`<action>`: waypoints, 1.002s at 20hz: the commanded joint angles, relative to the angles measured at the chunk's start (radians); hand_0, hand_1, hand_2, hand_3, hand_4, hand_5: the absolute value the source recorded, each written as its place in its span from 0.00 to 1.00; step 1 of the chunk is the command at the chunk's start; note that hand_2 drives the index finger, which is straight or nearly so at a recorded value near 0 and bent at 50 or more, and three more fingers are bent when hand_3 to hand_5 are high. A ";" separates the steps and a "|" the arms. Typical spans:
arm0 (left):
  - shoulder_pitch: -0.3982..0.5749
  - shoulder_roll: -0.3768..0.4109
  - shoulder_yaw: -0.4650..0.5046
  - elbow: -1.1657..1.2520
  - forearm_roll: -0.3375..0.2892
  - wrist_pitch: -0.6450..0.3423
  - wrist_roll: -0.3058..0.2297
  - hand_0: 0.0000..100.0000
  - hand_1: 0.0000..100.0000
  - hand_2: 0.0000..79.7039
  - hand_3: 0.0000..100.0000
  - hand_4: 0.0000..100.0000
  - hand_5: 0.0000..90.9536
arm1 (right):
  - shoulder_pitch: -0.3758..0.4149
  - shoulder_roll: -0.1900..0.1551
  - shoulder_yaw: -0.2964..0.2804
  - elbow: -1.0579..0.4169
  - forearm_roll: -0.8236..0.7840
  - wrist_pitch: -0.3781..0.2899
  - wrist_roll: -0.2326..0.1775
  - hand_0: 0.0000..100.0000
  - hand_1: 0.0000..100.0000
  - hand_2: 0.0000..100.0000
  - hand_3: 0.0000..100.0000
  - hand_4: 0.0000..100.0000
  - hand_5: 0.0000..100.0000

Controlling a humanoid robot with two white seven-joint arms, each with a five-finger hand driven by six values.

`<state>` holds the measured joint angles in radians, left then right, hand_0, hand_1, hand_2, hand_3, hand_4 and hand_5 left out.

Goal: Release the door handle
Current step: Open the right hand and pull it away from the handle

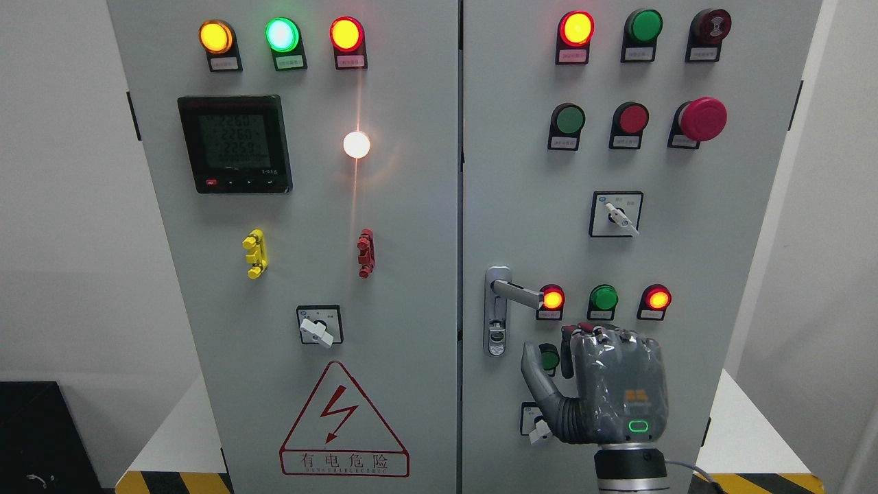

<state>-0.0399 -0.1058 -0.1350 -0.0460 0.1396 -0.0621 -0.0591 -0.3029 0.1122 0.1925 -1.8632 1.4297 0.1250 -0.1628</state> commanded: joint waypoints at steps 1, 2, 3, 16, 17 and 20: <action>0.000 0.000 0.000 0.000 0.000 -0.001 -0.001 0.12 0.56 0.00 0.00 0.00 0.00 | 0.076 -0.003 -0.036 -0.103 -0.020 -0.059 -0.021 0.52 0.26 0.65 0.83 0.78 0.78; 0.000 0.000 0.000 0.000 0.000 -0.001 -0.001 0.12 0.56 0.00 0.00 0.00 0.00 | 0.079 -0.002 -0.057 -0.108 -0.020 -0.088 -0.024 0.51 0.26 0.57 0.76 0.73 0.72; 0.000 0.000 0.000 0.000 0.000 -0.001 -0.001 0.12 0.56 0.00 0.00 0.00 0.00 | 0.079 -0.002 -0.083 -0.108 -0.021 -0.120 -0.024 0.51 0.26 0.49 0.68 0.66 0.65; 0.000 0.000 0.000 0.000 0.000 -0.001 -0.001 0.12 0.56 0.00 0.00 0.00 0.00 | 0.099 -0.003 -0.281 -0.119 -0.211 -0.421 -0.017 0.51 0.18 0.08 0.12 0.07 0.11; 0.000 0.000 0.000 0.000 0.000 -0.001 -0.001 0.12 0.56 0.00 0.00 0.00 0.00 | 0.100 -0.003 -0.295 -0.114 -0.231 -0.444 -0.021 0.51 0.17 0.03 0.06 0.03 0.08; 0.000 0.000 0.000 0.000 0.000 -0.001 -0.001 0.12 0.56 0.00 0.00 0.00 0.00 | 0.102 -0.003 -0.327 -0.113 -0.279 -0.499 -0.015 0.50 0.12 0.00 0.00 0.00 0.04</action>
<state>-0.0399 -0.1058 -0.1350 -0.0460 0.1396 -0.0621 -0.0591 -0.2111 0.1102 -0.0054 -1.9602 1.2386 -0.3224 -0.1900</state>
